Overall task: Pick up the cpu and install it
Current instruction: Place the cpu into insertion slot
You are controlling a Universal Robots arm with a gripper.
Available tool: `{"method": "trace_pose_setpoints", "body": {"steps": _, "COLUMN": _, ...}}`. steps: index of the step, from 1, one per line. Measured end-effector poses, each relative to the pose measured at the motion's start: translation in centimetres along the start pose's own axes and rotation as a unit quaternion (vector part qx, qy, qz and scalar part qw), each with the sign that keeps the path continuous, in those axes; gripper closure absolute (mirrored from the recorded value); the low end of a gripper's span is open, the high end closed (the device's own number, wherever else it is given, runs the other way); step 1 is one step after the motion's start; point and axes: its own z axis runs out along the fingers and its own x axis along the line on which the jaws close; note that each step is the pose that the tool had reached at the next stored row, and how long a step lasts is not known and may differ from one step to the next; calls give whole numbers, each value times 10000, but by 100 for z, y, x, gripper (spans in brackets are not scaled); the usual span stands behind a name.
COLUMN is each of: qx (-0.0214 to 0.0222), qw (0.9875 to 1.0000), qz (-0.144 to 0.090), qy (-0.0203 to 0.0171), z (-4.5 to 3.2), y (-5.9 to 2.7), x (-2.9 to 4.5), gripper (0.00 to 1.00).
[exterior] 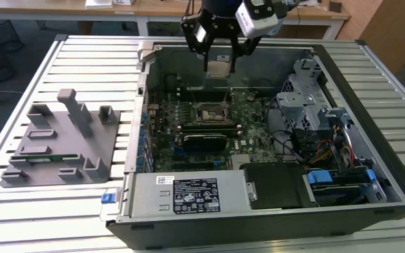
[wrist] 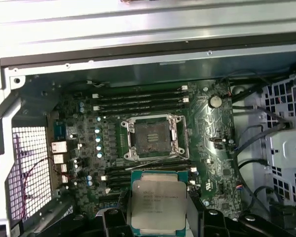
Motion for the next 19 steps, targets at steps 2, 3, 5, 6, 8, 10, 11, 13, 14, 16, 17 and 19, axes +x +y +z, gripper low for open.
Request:
{"method": "trace_pose_setpoints", "body": {"steps": 2, "qx": 3, "qw": 9999, "qz": 156, "qy": -4, "z": 6, "y": 1, "x": 0, "gripper": 46}}
{"method": "trace_pose_setpoints", "body": {"steps": 3, "qx": 4, "qw": 9997, "qz": 236, "qy": -7, "z": 10, "y": 1, "x": 0, "gripper": 46}}
{"method": "trace_pose_setpoints", "body": {"steps": 5, "qx": 5, "qw": 9993, "qz": 381, "qy": -12, "z": 15, "y": 1, "x": 1, "gripper": 46}}
{"method": "trace_pose_setpoints", "body": {"steps": 6, "qx": 9, "qw": 9980, "qz": 634, "qy": -21, "z": 22, "y": 5, "x": 1, "gripper": 46}}
{"method": "trace_pose_setpoints", "body": {"steps": 8, "qx": 12, "qw": 9966, "qz": 826, "qy": -26, "z": 27, "y": 6, "x": 2, "gripper": 46}}
{"method": "trace_pose_setpoints", "body": {"steps": 10, "qx": 14, "qw": 9953, "qz": 964, "qy": -30, "z": 30, "y": 8, "x": 2, "gripper": 46}}
{"method": "trace_pose_setpoints", "body": {"steps": 11, "qx": 15, "qw": 9946, "qz": 1033, "qy": -32, "z": 32, "y": 8, "x": 2, "gripper": 46}}
{"method": "trace_pose_setpoints", "body": {"steps": 13, "qx": 17, "qw": 9931, "qz": 1174, "qy": -36, "z": 35, "y": 9, "x": 2, "gripper": 46}}
{"method": "trace_pose_setpoints", "body": {"steps": 14, "qx": 18, "qw": 9923, "qz": 1240, "qy": -38, "z": 36, "y": 10, "x": 2, "gripper": 46}}
{"method": "trace_pose_setpoints", "body": {"steps": 16, "qx": 20, "qw": 9905, "qz": 1374, "qy": -42, "z": 39, "y": 12, "x": 2, "gripper": 46}}
{"method": "trace_pose_setpoints", "body": {"steps": 17, "qx": 21, "qw": 9896, "qz": 1439, "qy": -44, "z": 40, "y": 12, "x": 2, "gripper": 46}}
{"method": "trace_pose_setpoints", "body": {"steps": 19, "qx": 23, "qw": 9874, "qz": 1580, "qy": -49, "z": 44, "y": 13, "x": 3, "gripper": 46}}
